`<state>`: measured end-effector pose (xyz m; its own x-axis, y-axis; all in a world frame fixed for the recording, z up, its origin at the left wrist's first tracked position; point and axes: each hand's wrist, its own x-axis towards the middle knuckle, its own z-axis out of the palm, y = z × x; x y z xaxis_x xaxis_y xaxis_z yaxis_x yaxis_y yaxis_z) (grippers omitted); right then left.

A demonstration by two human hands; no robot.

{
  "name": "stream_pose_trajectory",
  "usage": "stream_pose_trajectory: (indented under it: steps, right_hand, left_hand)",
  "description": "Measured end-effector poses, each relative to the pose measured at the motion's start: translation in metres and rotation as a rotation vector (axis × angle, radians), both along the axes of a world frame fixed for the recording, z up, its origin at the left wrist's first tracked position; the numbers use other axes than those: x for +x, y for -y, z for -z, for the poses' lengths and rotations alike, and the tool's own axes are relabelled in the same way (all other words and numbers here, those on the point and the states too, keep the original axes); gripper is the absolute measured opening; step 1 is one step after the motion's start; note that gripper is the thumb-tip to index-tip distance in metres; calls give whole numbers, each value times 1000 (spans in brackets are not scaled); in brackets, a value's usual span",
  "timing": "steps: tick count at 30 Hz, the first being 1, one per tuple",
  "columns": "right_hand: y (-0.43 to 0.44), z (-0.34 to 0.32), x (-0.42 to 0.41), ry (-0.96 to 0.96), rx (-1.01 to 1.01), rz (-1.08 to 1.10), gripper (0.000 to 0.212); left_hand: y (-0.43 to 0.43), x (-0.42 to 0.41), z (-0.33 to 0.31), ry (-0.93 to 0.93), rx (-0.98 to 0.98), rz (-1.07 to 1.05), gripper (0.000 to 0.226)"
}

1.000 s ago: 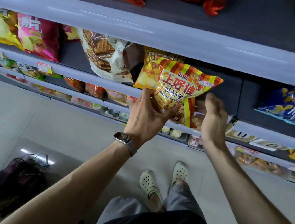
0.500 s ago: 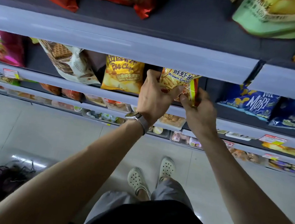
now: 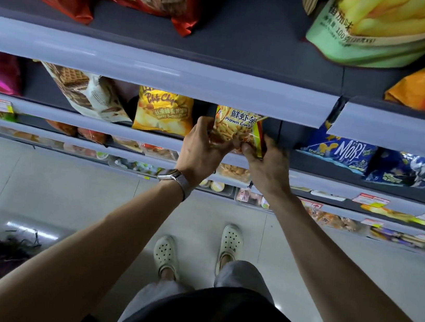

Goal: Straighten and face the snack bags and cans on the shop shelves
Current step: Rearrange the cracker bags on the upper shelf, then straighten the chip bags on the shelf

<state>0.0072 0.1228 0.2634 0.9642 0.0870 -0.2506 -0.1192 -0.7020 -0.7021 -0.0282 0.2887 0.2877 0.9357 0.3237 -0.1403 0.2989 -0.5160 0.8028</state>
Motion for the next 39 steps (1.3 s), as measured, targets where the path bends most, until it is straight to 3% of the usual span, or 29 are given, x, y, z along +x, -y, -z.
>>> stream_pose_trajectory:
  steps: [7,12,18,23,32,39]
  right_hand:
    - [-2,-20,-23,-20,15,96,49]
    - [-12,-36,-49,-44,-60,173,64]
    - [-34,-69,-93,13,-60,212,81]
    - [-66,-116,-131,89,-73,133,47]
    - [-114,-157,-179,121,-117,-36,42]
    - [-126,-185,-184,268,-214,-237,38]
  left_hand:
    - [-18,-20,-5,-120,132,227,65]
    - [-35,-40,-31,-188,199,323,75]
    - [-67,-68,-60,-186,209,424,57]
    - [-84,-94,-76,-122,312,469,48]
    - [-113,-139,-120,-15,331,376,42]
    - [-125,-189,-159,16,403,104,24]
